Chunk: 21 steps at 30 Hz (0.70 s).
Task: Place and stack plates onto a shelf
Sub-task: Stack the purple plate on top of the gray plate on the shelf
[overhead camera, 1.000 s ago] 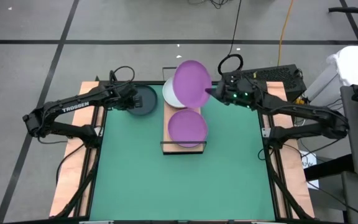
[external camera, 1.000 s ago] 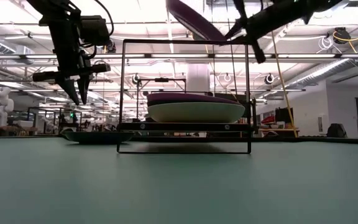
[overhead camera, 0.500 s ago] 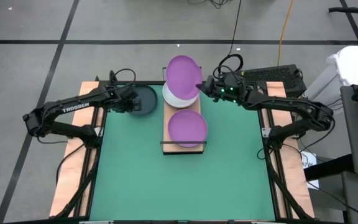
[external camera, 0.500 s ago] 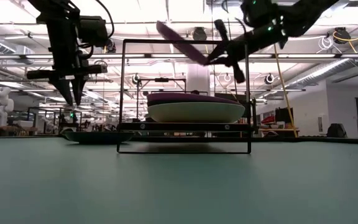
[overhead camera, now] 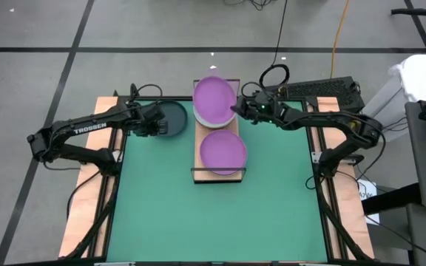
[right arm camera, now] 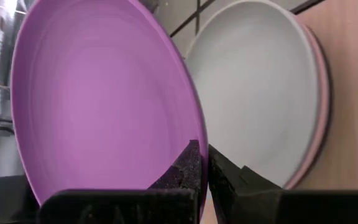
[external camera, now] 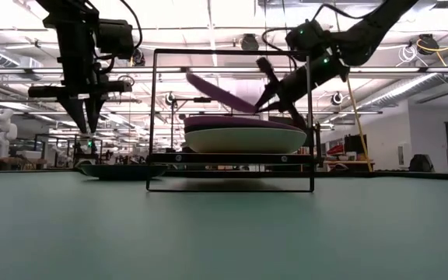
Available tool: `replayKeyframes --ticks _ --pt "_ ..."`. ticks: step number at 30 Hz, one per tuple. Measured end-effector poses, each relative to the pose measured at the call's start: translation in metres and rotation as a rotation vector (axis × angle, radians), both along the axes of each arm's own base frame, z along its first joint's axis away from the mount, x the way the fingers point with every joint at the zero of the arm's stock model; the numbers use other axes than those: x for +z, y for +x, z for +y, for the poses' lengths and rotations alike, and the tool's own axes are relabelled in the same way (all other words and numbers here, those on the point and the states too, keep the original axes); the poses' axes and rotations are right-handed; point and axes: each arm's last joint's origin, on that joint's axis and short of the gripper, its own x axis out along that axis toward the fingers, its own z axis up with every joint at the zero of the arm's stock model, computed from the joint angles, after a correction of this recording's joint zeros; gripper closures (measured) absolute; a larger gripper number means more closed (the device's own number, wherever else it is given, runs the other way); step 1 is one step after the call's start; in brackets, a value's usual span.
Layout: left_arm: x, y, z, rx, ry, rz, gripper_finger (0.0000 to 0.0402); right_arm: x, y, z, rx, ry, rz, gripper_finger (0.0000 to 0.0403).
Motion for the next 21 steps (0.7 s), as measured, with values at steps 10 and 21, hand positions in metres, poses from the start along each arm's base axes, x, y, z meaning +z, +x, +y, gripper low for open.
replayKeyframes --ticks 10,21 --pt "0.0 0.0 0.0002 0.0 0.0 -0.001 0.0318 -0.0076 -0.0014 -0.0055 -0.032 -0.101 0.102 0.0403" --pt "0.0001 0.0001 0.0002 0.002 0.001 -0.002 0.0318 -0.0121 -0.006 -0.0087 -0.012 -0.134 0.184 0.0403"
